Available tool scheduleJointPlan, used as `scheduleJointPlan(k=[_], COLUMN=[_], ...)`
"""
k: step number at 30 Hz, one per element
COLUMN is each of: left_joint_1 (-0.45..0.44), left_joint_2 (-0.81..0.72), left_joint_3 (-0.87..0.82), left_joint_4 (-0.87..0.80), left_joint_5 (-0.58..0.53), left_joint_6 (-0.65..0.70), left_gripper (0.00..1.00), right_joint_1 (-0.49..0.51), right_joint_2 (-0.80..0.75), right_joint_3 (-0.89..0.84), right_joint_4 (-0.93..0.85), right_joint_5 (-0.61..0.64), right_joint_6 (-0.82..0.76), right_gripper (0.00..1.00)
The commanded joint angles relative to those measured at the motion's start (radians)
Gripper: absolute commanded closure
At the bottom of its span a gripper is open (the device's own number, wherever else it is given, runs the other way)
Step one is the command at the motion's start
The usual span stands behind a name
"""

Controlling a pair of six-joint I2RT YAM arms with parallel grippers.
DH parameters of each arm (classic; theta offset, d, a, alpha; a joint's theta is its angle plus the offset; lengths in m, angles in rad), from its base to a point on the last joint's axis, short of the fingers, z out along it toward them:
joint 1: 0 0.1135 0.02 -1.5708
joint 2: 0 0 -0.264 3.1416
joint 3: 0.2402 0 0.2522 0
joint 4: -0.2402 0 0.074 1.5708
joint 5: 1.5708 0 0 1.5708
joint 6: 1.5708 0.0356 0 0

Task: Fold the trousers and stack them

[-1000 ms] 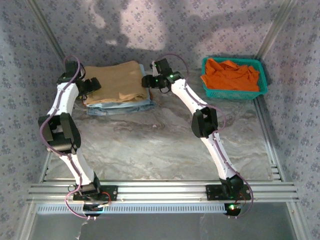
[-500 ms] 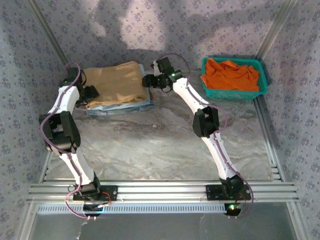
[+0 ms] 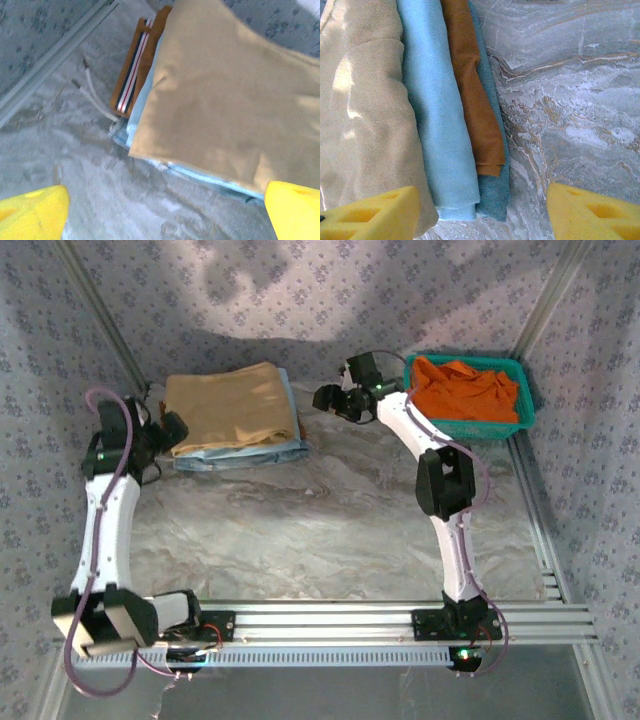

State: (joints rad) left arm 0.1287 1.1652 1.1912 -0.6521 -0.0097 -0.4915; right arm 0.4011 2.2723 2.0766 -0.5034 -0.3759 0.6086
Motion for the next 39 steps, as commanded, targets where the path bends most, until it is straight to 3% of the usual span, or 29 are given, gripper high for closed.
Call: scheduleJointPlan(k=[1, 4, 8, 12, 17, 23, 32, 36, 39], left_joint_1=[-0.005, -0.013, -0.019, -0.038, -0.057, -0.082, -0.147, -0.213, -0.276], left_joint_2=[-0.092, -0.163, -0.209, -0.22, -0.216, -0.164, -0.021, 0.076, 0.175], left_joint_3=[-0.149, -0.246, -0.321, -0.362, -0.377, -0.377, -0.368, -0.357, -0.325], left_joint_4=[0.031, 0.043, 0.054, 0.074, 0.093, 0.145, 0.206, 0.262, 0.29], left_joint_5=[0.043, 0.081, 0.119, 0.14, 0.169, 0.192, 0.117, 0.085, 0.057], left_joint_6=[-0.077, -0.084, -0.095, -0.122, -0.114, -0.144, -0.226, -0.241, -0.249], left_gripper=[0.02, 0.03, 0.04, 0.05, 0.05, 0.06, 0.11, 0.12, 0.12], right_joint_1=[-0.007, -0.003, 0.022, 0.054, 0.1, 0.166, 0.228, 0.189, 0.135], right_joint_2=[-0.004, 0.049, 0.157, 0.244, 0.335, 0.427, 0.514, 0.513, 0.485], right_joint_3=[-0.073, -0.086, 0.028, 0.11, 0.192, 0.315, 0.498, 0.534, 0.573], right_joint_4=[0.05, 0.112, 0.081, 0.051, 0.08, 0.03, 0.04, 0.032, -0.124], right_joint_5=[0.009, -0.052, -0.07, -0.087, -0.203, -0.244, -0.291, -0.342, -0.358], right_joint_6=[0.142, 0.216, 0.214, 0.221, 0.284, 0.318, 0.386, 0.356, 0.255], right_gripper=[0.37, 0.47, 0.81, 0.94, 0.95, 0.96, 0.95, 0.85, 0.77])
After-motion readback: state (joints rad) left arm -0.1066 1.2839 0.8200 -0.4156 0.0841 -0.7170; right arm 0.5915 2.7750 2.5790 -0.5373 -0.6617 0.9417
